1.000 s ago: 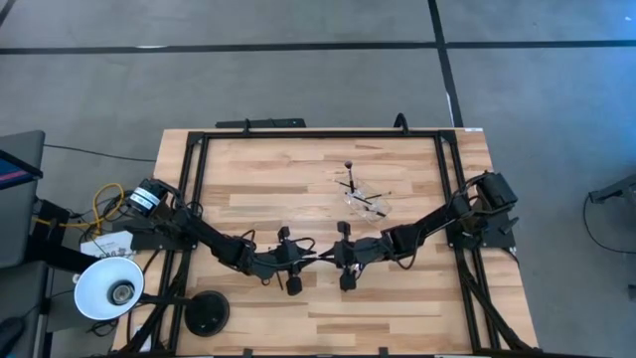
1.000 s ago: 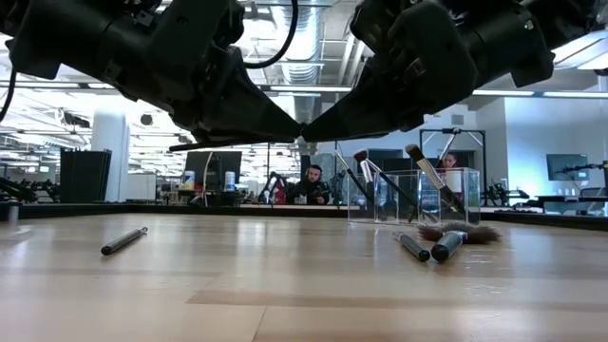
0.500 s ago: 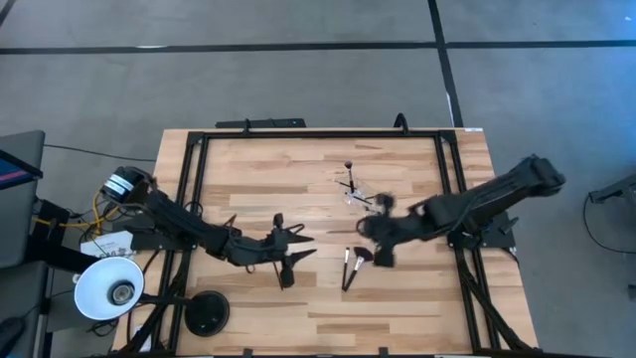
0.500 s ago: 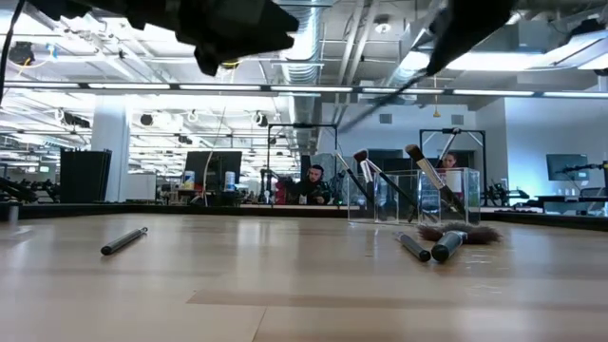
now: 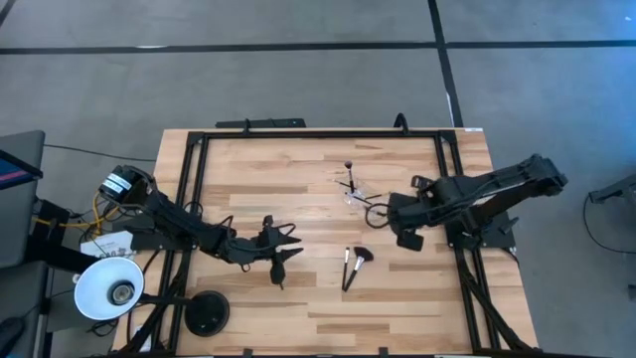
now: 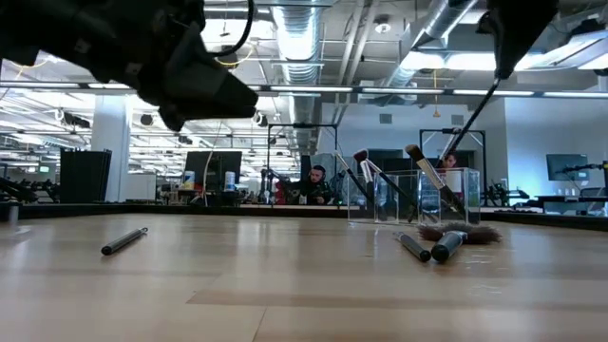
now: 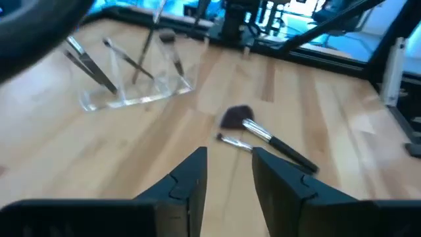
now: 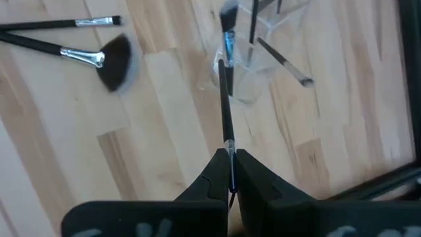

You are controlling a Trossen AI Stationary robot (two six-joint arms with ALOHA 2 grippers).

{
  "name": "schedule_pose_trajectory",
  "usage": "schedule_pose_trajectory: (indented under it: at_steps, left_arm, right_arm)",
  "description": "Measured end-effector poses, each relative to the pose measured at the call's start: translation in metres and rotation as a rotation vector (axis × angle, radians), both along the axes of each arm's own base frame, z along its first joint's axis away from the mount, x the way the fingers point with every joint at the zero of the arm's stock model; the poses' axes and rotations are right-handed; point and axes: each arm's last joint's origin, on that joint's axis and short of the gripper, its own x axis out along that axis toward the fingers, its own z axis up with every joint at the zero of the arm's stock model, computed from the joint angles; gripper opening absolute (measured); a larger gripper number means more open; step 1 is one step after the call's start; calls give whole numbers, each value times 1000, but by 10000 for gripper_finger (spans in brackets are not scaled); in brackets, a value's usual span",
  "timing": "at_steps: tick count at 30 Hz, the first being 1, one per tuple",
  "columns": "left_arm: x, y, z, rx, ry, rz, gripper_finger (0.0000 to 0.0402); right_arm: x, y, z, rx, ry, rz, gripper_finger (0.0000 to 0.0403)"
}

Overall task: Put items in baskets/containers
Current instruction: Put the liner brush into the transparent organizer, then put the eyeshadow brush into the transparent organizer

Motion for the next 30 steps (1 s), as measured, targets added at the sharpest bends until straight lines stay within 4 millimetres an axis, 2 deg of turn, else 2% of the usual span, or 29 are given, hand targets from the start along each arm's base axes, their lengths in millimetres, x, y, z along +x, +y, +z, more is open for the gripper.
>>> schedule_pose_trajectory:
  at_steps: [9,18,24,30]
  left_arm:
    - [-16,-6,-16,-104,59,-83,116]
    - [-23,-5,-24,-146,81,-73,115]
    - [-24,-5,-25,-147,85,-79,115]
    - [-25,-10,-26,-124,140,-265,115]
  right_arm:
    - [33,-13,-35,-48,183,78,6]
    - [50,-29,-57,-54,291,82,24]
    - [50,-34,-56,-51,282,64,64]
    - [50,-28,-42,-48,224,48,97]
